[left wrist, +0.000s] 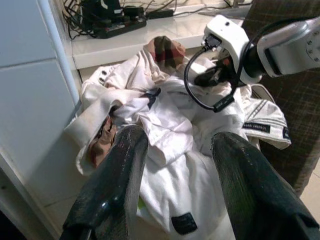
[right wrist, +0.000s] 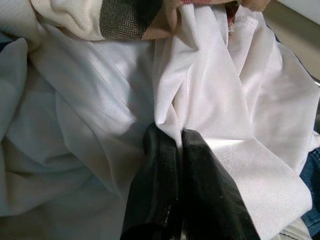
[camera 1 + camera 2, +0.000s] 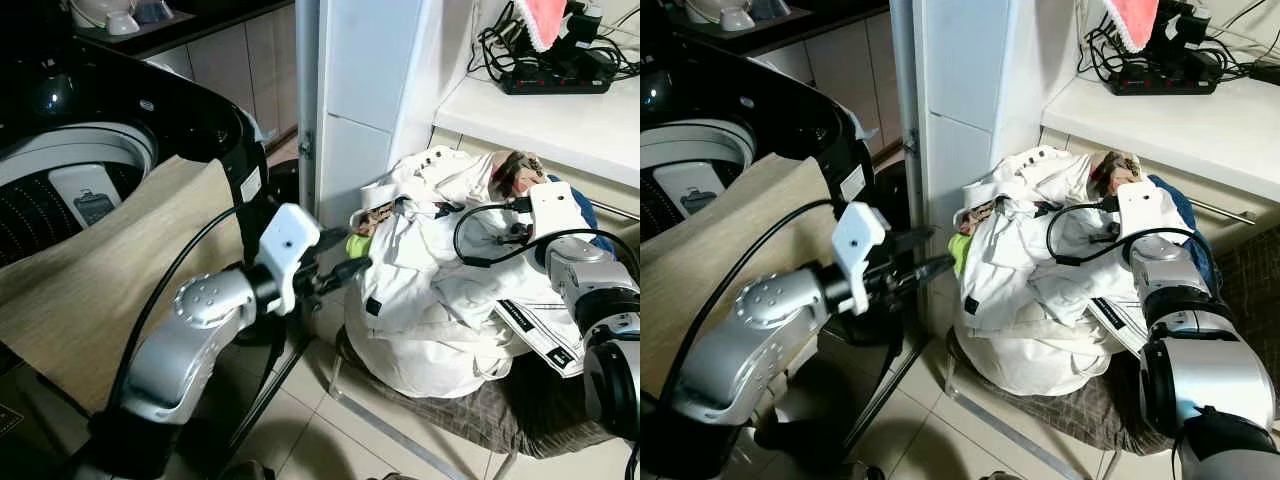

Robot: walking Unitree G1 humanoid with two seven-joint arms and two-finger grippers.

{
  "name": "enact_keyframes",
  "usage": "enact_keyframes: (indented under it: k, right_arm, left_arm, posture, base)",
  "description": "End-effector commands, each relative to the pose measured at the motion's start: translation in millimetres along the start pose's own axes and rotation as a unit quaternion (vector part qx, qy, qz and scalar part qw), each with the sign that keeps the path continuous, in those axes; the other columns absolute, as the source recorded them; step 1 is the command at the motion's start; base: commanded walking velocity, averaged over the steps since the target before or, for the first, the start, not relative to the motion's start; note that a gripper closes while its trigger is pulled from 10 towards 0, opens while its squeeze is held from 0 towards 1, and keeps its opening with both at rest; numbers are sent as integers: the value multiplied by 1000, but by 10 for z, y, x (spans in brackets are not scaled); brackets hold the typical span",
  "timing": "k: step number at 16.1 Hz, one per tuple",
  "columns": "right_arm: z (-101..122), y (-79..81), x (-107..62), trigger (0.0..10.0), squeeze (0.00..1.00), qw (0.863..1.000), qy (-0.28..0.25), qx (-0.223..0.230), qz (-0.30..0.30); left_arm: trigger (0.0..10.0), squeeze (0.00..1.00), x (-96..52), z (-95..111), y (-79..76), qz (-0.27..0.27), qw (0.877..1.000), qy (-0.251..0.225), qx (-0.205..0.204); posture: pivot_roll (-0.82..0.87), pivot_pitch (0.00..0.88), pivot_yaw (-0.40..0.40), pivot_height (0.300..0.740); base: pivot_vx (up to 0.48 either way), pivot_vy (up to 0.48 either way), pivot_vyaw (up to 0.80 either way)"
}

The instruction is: Clothes washing

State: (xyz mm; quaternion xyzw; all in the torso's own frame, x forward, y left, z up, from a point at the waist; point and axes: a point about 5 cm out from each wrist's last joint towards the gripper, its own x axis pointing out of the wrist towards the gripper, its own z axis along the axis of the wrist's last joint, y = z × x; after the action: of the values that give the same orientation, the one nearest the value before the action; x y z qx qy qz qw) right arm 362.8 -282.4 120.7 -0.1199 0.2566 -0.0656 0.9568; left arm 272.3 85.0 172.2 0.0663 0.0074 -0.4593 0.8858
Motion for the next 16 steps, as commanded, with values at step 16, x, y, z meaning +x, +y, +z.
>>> enact_keyframes:
  k: [16]
  right_arm:
    - [1212,-174,-1336,0,0,894,-291,176,291]
  left_arm:
    - [10000,0,-73,301,201,122,987,-98,19]
  posture:
    - [-83,0,5,740]
  base:
    - [0,0,0]
